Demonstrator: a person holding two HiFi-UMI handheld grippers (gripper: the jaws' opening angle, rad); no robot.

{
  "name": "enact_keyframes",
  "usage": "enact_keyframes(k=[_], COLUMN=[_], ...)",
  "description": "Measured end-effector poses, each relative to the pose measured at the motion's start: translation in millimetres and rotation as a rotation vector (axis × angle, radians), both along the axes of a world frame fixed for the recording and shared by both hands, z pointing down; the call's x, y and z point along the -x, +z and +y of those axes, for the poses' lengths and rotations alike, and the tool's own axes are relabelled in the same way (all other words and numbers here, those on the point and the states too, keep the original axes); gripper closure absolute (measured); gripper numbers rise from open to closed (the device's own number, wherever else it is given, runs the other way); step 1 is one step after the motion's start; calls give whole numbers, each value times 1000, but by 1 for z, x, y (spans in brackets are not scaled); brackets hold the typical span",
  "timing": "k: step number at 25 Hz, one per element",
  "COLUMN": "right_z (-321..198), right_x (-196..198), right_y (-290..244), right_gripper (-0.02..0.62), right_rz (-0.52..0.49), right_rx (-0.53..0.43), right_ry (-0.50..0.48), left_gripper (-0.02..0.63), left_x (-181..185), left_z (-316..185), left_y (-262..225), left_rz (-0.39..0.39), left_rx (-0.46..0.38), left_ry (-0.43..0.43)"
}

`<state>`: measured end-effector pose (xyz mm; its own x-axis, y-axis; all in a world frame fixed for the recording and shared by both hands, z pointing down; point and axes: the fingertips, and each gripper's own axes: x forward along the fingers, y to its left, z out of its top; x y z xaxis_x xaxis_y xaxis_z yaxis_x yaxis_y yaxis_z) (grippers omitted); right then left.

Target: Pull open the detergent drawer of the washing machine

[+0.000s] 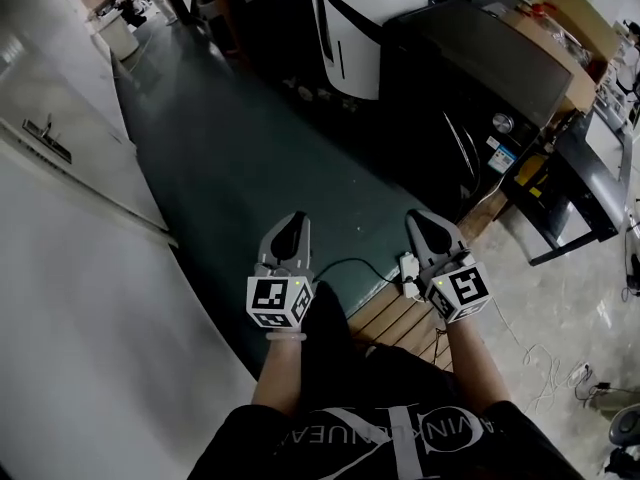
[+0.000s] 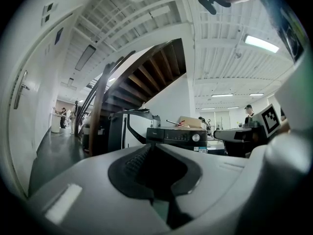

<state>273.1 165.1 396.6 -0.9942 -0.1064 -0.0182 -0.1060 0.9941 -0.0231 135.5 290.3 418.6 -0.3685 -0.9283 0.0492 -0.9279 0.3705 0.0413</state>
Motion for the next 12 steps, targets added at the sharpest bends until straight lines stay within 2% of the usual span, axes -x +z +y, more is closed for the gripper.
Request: enact_keyframes(k=[3,5,6,12], right_z=[-6,-11,-14,-25], right_x=[18,35,44,97], right_y=[-4,-6,-8,-25], right_gripper=[583,583,583,583], right_rz=[-4,0,5,20], right_rx=[-6,-5,-3,18], right_ry=[14,27,34,100], left_gripper=[584,506,495,495], left_x=[19,36,46,113], left_z=[-6,-14,-19,-41], left_y=[-4,-8,-11,-33], left_rz=[-2,-4,-8,-4], left_rx=[-9,-16,-19,-10], left_ry=[18,39,51,122])
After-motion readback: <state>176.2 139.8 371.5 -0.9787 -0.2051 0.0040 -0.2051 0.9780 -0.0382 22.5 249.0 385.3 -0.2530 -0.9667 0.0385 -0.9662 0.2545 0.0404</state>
